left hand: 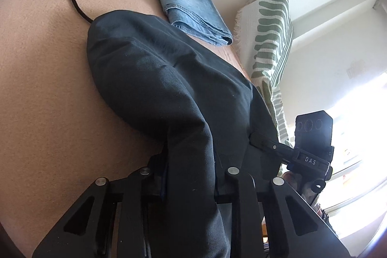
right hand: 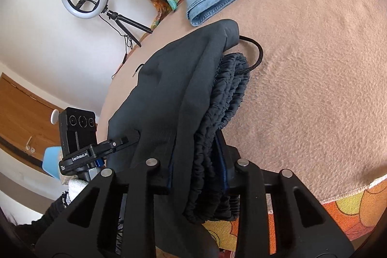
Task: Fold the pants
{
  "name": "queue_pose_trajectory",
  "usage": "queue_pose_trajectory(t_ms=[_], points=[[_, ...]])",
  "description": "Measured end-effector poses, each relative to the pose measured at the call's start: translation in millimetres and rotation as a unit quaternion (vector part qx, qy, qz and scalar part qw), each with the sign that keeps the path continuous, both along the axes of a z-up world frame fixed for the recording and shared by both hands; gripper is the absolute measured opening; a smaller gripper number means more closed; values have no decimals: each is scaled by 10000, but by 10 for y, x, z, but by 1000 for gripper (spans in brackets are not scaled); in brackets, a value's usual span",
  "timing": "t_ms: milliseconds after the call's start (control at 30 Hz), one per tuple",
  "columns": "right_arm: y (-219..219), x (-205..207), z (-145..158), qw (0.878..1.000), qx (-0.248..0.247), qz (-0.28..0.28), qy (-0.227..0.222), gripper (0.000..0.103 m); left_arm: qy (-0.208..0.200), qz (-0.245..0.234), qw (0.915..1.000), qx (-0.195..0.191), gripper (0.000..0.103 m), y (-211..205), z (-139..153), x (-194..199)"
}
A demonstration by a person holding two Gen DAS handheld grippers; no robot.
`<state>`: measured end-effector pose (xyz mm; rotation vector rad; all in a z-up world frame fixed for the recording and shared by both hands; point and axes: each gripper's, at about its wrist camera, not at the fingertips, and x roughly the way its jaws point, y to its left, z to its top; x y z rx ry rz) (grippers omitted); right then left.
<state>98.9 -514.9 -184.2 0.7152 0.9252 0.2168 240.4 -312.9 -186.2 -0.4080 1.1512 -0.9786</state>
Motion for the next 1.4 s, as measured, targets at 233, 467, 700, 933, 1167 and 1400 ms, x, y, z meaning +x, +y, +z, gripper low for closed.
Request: queue_pose_trajectory(t_ms=[233,467,700,933,1167,1400], points=[[360,37,414,9943,-1005,151,-308,21,-664,-240,9975,-34,14,-4,307,-144],[497,28,714,9902,-1237,217,-608,21,-1030,-265,9941,-197,13,56,576,-176],[521,75,1028,9870,-1298,70,-945,21,-1222,-145,9915,-415,13,40,856,19],[384,283,1334,9813,-1498,-22,-1208,21,-1544,-310,9865,-454,13,-244,1177,291],[-47,666,1631,9745,-1668,-266,-1477,21,-1908,-409,9789,-599,13,-671,1539,759],[-554,1354,1782,9692,-1785,-425,-1646,21,-2233,-455,9720,-568,13,-1143,1683,1407]])
